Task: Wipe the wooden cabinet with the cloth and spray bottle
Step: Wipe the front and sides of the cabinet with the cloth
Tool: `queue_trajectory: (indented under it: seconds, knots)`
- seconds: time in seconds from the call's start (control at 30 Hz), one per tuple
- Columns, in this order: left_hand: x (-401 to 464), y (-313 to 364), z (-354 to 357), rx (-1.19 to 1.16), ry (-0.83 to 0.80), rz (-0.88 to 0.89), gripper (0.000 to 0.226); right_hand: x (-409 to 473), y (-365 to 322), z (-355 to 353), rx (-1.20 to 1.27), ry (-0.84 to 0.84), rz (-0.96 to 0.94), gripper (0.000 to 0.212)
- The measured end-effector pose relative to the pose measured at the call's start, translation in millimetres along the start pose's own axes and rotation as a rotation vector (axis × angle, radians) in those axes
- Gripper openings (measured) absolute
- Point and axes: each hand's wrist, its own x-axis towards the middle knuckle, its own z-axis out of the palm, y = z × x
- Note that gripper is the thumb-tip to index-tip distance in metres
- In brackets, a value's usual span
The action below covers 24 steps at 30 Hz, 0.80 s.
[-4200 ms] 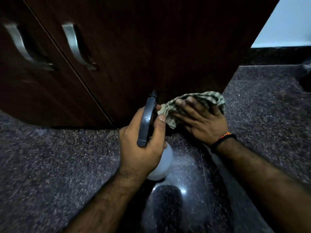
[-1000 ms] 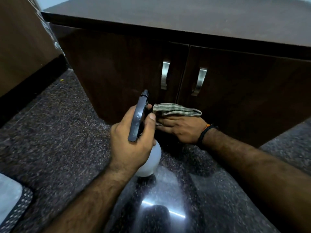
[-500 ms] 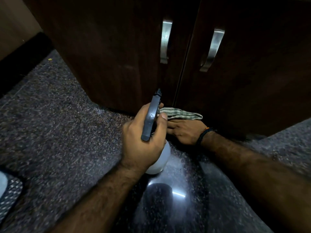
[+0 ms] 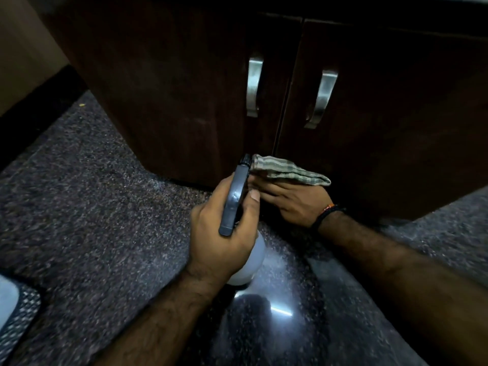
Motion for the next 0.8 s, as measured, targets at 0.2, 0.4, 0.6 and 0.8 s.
queue_trajectory:
  seconds: [0.2, 0.4, 0.6, 0.8]
  knots:
    - [-1.2, 33.3, -0.3, -0.034, 0.03, 0.021, 0.042, 16.6, 7.8, -63.6, -0.138, 0.082, 0.102, 0.072]
    - [-4.7, 68.3, -3.1, -0.043, 0.038, 0.073, 0.043, 19.6, 12.9, -110.8, -0.469, 0.063, 0.086, 0.065]
    - [-10.7, 92.8, -1.8, -0.057, 0.018, 0.134, 0.037, 9.4, 21.6, -127.7, -0.468, 0.241, 0.134, 0.059]
    - [-15.5, 104.5, 15.6, -0.072, -0.015, 0.151, 0.036, -11.3, 24.8, -140.2, -0.347, 0.363, 0.183, 0.049]
